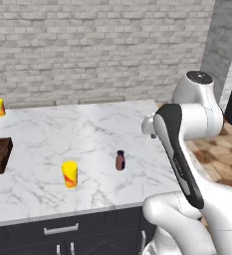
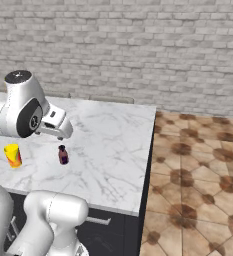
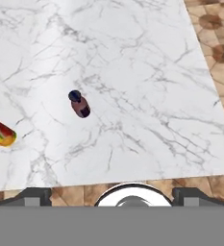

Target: Place the drinks on the dining counter in a tight cluster.

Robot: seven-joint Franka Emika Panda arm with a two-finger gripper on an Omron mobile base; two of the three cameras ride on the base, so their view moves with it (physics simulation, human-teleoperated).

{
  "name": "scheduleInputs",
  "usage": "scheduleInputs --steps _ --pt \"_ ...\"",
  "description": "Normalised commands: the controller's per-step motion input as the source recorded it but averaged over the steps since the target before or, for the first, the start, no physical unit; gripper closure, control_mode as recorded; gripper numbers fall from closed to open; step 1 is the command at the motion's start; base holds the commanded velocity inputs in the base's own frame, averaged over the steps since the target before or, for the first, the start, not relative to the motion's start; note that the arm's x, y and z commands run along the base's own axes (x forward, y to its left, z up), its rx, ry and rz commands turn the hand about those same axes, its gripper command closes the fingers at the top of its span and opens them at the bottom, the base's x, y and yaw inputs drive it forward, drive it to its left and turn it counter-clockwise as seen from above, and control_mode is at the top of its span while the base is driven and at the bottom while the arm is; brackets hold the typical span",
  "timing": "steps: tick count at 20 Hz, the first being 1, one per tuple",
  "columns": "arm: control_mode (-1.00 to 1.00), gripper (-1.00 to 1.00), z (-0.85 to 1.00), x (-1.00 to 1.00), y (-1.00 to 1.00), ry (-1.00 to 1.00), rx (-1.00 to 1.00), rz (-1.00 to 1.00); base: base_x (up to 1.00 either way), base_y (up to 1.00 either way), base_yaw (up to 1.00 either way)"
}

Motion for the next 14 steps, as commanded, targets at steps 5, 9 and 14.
scheduleInputs --steps 5,9,14 --pt "-1.0 -1.0 0.16 -0.07 0.0 -0.01 0.02 0.0 0.0 0.0 0.0" --pt "-1.0 -1.0 0.08 0.0 0.0 0.0 0.05 0.0 0.0 0.0 0.0" --pt "1.0 -1.0 0.0 -0.05 0.0 0.0 0.02 0.0 -0.67 -0.31 -0.09"
